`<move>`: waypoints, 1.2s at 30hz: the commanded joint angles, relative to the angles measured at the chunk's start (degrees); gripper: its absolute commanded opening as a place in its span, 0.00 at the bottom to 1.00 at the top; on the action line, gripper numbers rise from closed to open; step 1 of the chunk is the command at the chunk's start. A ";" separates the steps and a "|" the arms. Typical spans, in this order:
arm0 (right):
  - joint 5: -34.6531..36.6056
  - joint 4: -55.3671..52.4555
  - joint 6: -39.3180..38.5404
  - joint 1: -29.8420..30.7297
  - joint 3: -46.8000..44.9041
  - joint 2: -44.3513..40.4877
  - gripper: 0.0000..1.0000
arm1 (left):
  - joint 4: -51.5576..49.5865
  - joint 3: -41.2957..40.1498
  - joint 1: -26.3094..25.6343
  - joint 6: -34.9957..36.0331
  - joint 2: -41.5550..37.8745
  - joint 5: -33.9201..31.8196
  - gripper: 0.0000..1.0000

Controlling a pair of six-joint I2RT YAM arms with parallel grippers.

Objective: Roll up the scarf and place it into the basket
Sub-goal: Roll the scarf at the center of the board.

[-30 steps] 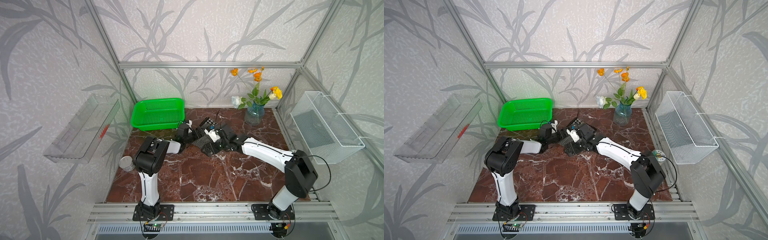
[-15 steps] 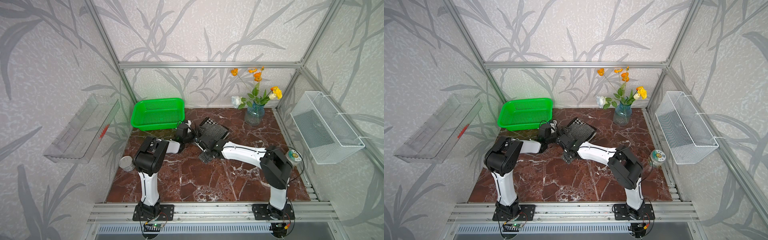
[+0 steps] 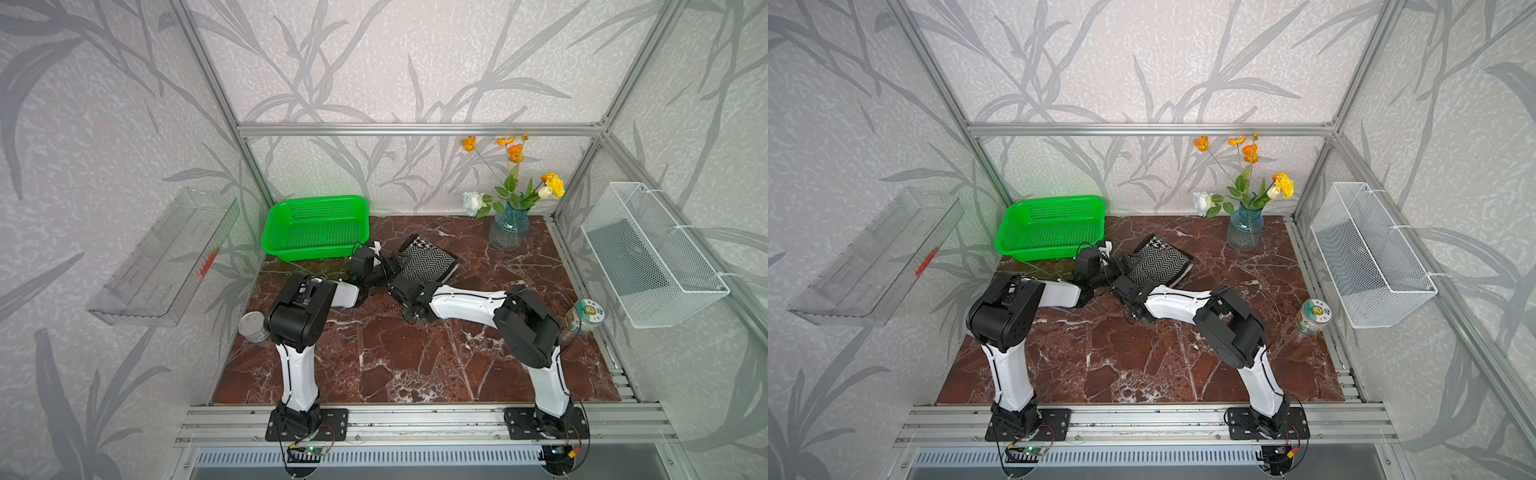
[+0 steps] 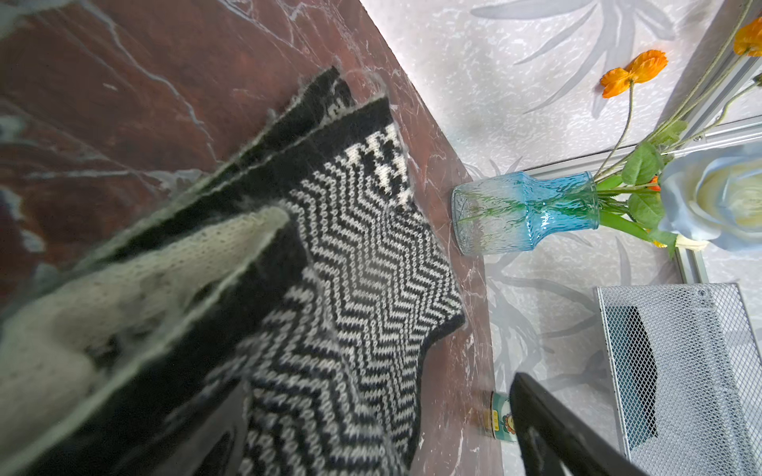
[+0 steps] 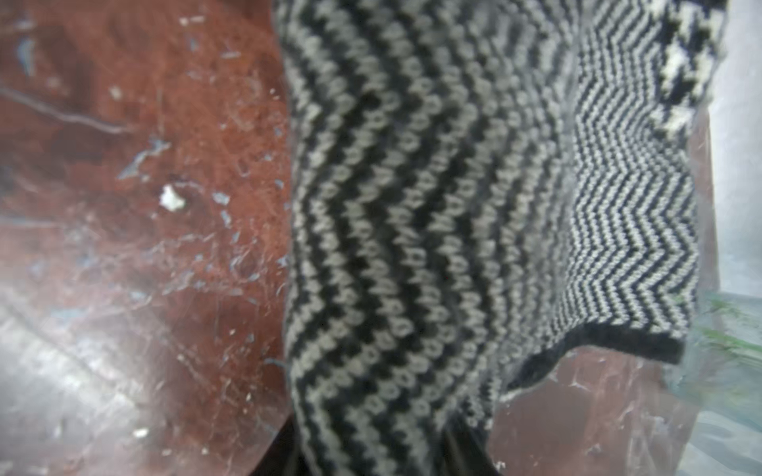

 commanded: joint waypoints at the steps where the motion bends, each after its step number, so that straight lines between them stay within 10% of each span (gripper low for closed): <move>1: -0.53 -1.12 0.45 -0.86 0.59 1.16 0.23 | -3.13 -3.38 0.77 -1.78 -1.66 1.75 0.97; 21: -51.67 2.47 14.84 -1.97 -10.12 -16.79 0.18 | -29.30 -12.94 9.01 10.26 -37.31 -4.71 1.00; 36: -77.99 23.68 31.70 -18.54 -18.41 -8.67 0.21 | -32.64 -19.48 8.99 16.29 -50.97 -6.48 1.00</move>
